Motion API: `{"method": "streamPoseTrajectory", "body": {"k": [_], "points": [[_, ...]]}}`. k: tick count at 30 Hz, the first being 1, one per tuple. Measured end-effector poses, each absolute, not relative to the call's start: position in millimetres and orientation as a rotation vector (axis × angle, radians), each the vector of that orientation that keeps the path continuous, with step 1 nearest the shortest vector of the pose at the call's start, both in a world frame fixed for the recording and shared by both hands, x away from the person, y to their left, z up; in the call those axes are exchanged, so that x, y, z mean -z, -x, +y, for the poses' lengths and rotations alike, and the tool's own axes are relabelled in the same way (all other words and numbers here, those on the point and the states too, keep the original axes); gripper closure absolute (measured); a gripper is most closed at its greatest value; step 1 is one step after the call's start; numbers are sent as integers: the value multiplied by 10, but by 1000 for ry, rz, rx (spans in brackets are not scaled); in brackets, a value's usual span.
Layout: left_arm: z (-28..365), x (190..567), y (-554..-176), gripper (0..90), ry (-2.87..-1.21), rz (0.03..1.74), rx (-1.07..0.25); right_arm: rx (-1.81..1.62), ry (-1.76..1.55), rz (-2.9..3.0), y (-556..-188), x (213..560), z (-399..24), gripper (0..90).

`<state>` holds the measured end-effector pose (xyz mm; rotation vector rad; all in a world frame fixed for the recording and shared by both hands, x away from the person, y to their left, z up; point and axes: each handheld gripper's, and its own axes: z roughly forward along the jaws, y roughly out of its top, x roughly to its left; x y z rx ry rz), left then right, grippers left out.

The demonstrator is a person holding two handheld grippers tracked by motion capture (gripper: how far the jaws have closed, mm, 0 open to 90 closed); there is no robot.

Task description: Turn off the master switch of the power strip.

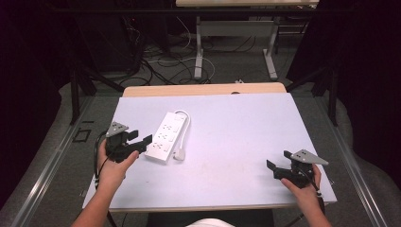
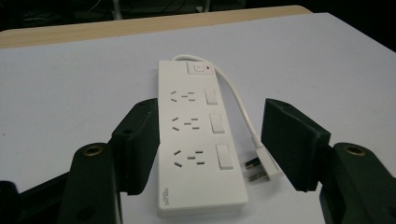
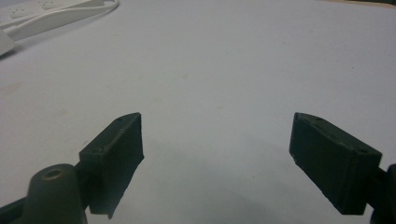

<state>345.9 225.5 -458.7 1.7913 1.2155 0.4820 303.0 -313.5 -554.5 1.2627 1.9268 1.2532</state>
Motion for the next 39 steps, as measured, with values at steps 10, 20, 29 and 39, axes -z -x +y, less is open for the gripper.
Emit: {"method": "streamPoseTrajectory", "body": {"k": [10, 20, 29, 39], "points": [[2166, 4444, -3605, 400, -1822, 1194, -463, -1261, -1267, 1926, -3023, 5544, -3135, 172], [2072, 4299, -3770, 443, -1851, 1190, -457, -1260, -1256, 1936, -3027, 5548, -3133, 172], [1945, 4272, -3923, 554, -1848, 1215, -464, -1243, -1256, 1939, -3026, 5544, -3143, 172], [1835, 4268, -4094, 634, -1851, 1226, -472, -1249, -1262, 1938, -3028, 5549, -3142, 172]]}}
